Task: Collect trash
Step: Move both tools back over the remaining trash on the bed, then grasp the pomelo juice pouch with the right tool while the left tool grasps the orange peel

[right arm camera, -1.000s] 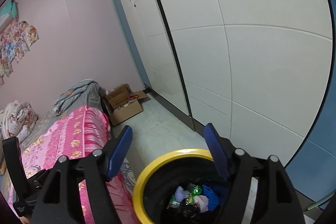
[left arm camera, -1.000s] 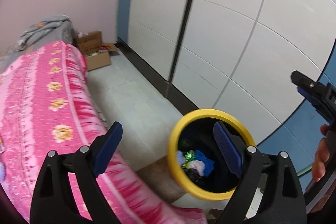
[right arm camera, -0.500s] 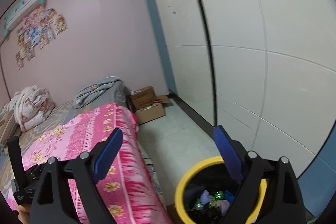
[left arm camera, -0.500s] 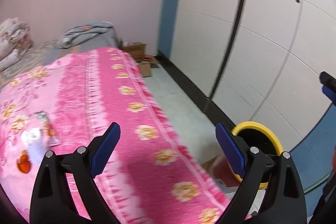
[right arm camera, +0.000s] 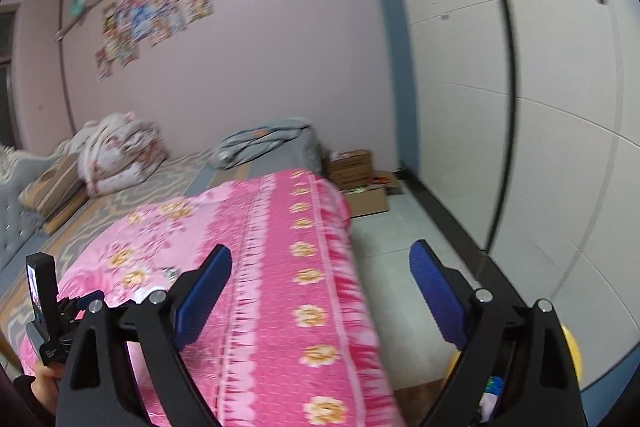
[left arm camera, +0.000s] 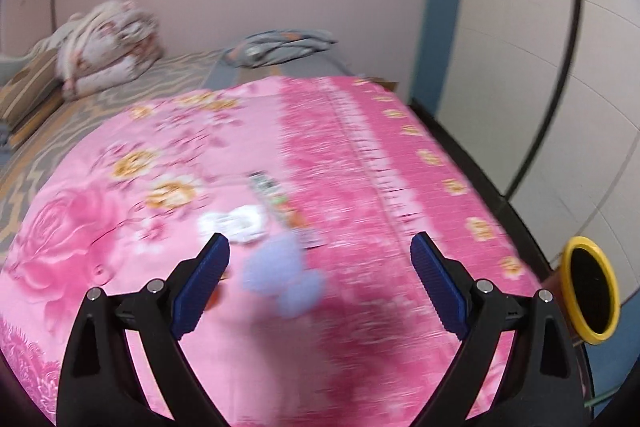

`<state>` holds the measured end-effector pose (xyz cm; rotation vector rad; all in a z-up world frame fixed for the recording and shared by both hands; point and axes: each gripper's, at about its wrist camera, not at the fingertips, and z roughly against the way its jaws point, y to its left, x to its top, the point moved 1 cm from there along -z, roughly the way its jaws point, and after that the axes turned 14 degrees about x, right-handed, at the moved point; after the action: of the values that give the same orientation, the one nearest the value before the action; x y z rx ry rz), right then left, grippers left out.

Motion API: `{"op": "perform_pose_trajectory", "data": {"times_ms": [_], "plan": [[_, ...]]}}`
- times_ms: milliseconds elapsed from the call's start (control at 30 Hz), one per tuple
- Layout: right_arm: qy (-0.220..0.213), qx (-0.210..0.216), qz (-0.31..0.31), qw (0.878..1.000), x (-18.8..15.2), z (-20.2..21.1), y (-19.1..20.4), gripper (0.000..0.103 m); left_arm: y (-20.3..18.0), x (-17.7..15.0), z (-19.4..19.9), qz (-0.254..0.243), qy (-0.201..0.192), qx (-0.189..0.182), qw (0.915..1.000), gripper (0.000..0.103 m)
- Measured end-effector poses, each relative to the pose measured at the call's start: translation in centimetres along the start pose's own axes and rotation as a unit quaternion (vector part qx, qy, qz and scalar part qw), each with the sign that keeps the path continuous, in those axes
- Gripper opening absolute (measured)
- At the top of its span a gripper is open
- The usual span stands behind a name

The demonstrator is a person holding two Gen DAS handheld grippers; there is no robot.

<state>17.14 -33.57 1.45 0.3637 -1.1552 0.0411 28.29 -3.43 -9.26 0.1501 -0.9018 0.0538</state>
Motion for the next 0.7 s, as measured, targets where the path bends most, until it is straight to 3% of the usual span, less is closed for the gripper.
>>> {"op": "perform_pose_trajectory", "data": {"times_ms": [167,300,700], "plan": [[0.036,0.038,0.009,0.999,0.1,-5.7,4.2,0.087,5.4,-1.3,-2.9,0.023,0.023,0.032,0.9989,0.088],[0.069,0.062,0.016,0.996,-0.3,-11.0,7.3,0.087,7.8,-2.6,-5.4,0.037,0.046,0.032,0.9977,0.088],[0.174,0.121,0.006,0.977,-4.0,-26.1,12.5,0.087,9.4,-4.7,-10.6,0.062,0.079,0.0,0.9949,0.086]]}}
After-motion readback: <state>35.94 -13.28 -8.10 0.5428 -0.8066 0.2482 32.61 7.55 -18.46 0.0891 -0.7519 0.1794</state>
